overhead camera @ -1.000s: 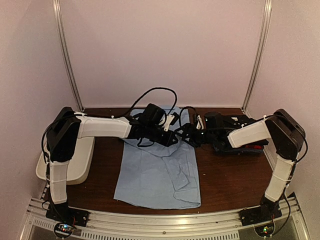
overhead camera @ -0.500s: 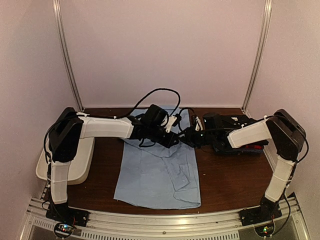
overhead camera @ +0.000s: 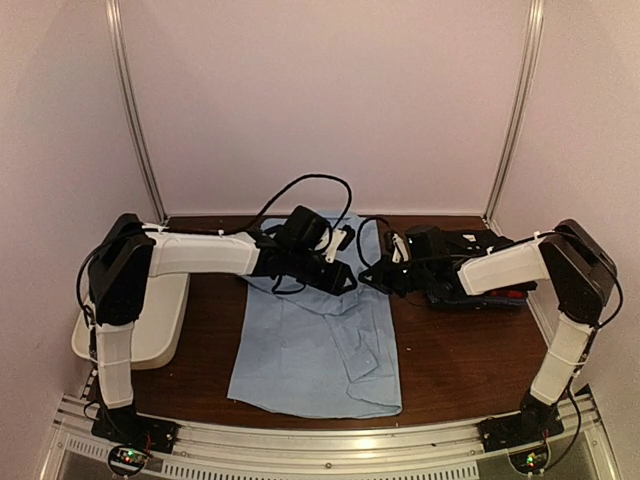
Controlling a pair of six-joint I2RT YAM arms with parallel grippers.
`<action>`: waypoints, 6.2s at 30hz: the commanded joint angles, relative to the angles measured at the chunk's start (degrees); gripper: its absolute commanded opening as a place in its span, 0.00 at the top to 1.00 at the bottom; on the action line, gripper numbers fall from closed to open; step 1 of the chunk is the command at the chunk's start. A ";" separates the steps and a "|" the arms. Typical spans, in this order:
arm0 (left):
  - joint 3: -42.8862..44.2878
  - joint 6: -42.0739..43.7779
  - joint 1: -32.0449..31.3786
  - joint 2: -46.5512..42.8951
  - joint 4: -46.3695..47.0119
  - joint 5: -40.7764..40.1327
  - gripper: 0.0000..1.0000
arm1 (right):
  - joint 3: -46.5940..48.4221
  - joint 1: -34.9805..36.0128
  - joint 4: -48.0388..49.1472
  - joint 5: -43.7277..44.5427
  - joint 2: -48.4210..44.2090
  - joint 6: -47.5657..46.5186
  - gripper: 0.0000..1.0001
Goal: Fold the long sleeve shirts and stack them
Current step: Pass from the left arm to the right, then pick up the 1/3-folded shirt from the center of the board, then fold the 1/3-folded shirt at the center of the board, then place the sleeve of the rectangle-folded shirt.
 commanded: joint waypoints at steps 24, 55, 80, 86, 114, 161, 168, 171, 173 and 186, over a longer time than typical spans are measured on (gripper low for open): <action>-46.75 -33.28 1.99 -38.96 -25.07 -9.44 0.67 | 14.50 0.37 -13.66 2.77 -8.37 -17.98 1.00; -53.42 -44.34 -7.64 -41.35 -23.10 -9.61 0.93 | 30.50 0.77 -21.62 0.69 -4.70 -22.06 1.00; -32.84 -20.90 -9.92 -39.07 -24.54 -11.39 1.00 | 45.37 -4.71 -25.70 7.23 -1.70 -31.71 1.00; -26.94 -12.26 -11.93 -31.47 -23.92 -4.89 1.00 | 40.40 -7.34 -26.00 10.12 -7.07 -33.07 1.00; -18.32 1.26 -14.27 -18.49 -22.84 10.09 1.00 | 28.99 -10.35 -27.48 17.01 -20.68 -35.41 1.00; -25.40 -14.44 7.99 -21.90 0.86 12.60 0.49 | 12.65 -4.08 -30.96 0.54 -25.04 -35.90 0.96; -22.18 -15.44 10.03 -18.23 -0.21 9.02 0.49 | 9.41 -0.82 -31.62 0.63 -24.98 -36.12 0.96; -21.59 -16.22 10.42 -17.15 -0.04 7.84 0.50 | 8.08 0.81 -31.81 1.00 -24.72 -36.06 0.95; -21.28 -16.88 10.80 -16.38 0.24 7.14 0.49 | 7.04 1.83 -31.51 1.16 -24.54 -35.85 0.95; -13.98 -17.67 14.13 -8.98 1.68 6.77 0.50 | 2.82 10.63 -31.00 0.84 -22.66 -34.04 0.95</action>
